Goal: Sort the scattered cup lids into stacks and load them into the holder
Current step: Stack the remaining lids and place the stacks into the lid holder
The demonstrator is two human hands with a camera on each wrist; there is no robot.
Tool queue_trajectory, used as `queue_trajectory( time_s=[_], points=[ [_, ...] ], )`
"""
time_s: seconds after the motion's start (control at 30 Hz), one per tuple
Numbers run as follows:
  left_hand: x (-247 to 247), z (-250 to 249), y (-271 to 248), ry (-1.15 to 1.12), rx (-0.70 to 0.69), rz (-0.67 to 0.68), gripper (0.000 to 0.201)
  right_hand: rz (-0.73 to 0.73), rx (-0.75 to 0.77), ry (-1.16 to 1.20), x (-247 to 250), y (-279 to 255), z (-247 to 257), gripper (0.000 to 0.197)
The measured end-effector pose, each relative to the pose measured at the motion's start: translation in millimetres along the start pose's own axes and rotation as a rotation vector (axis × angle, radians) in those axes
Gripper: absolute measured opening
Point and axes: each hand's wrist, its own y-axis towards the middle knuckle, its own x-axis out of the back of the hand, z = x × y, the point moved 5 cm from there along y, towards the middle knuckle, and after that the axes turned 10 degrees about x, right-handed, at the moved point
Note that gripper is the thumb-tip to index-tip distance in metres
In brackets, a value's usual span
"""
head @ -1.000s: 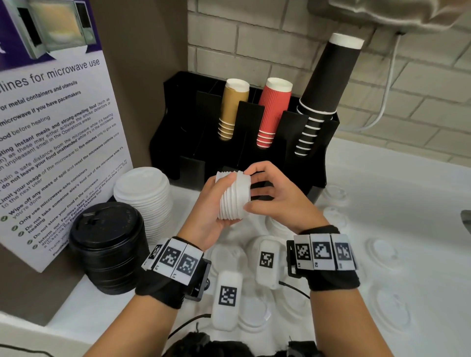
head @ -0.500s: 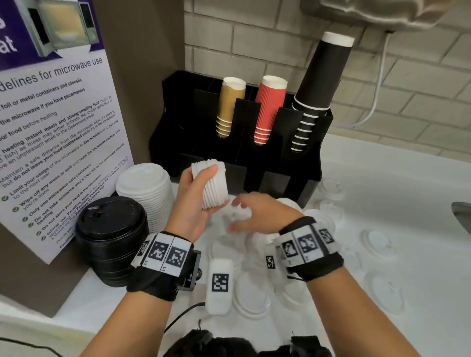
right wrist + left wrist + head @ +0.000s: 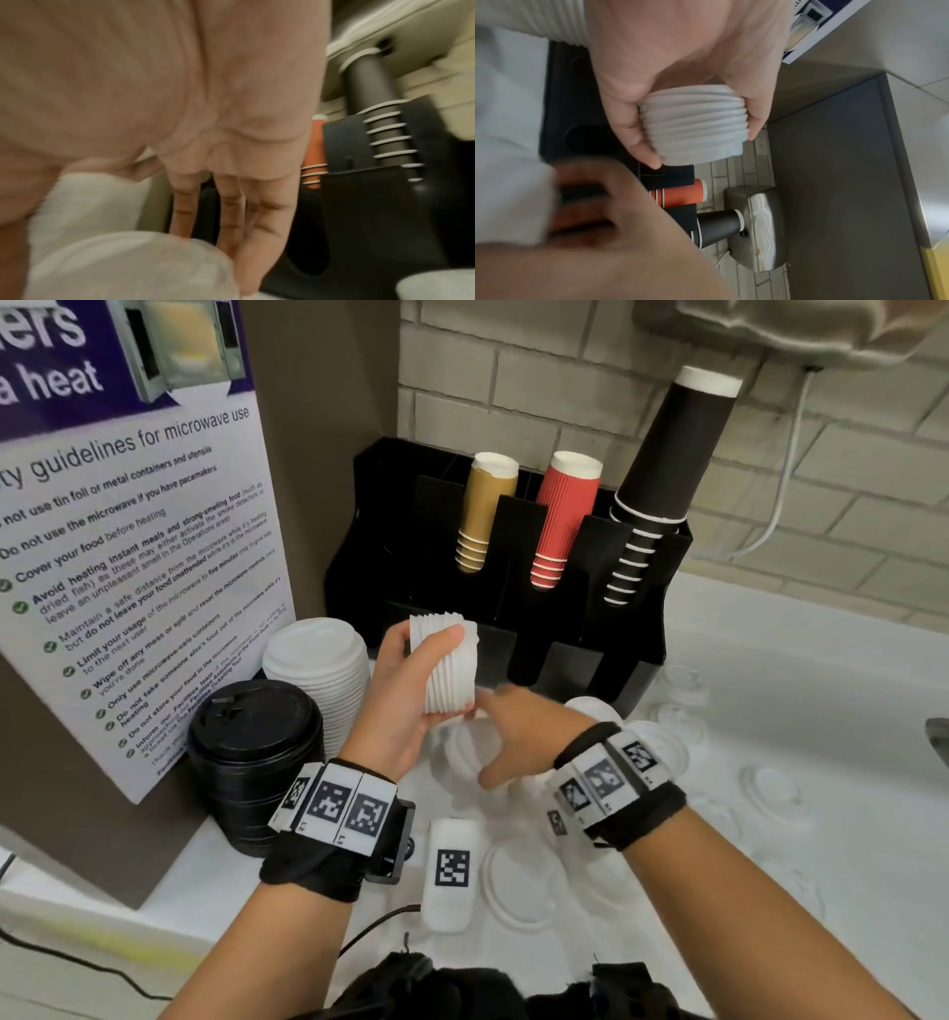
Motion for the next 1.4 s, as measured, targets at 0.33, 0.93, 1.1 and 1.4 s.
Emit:
queue_trajectory(
  time_s=[0.33,0.93,1.1,1.4],
  points=[
    [-9.8,12.4,-3.3,0.127,0.102,0.063,0.053,-0.572,0.11,1.003,33.0,-51.9,-25.1,0.052],
    [-10.5,19.4,-6.2,0.133,0.147,0.155,0.057,-0.634,0.189,0.945,31.0,-59.3,5.3,0.058],
    [-3.7,19.7,-7.6,0.095,0.174,0.164,0.059,-0.634,0.188,0.934,28.3,-54.9,11.9,0.059],
    [3.1,18.3,-11.2,0.062,0.233,0.2,0.066,-0.68,0.219,0.855,24.2,-54.4,28.2,0.06]
  ],
)
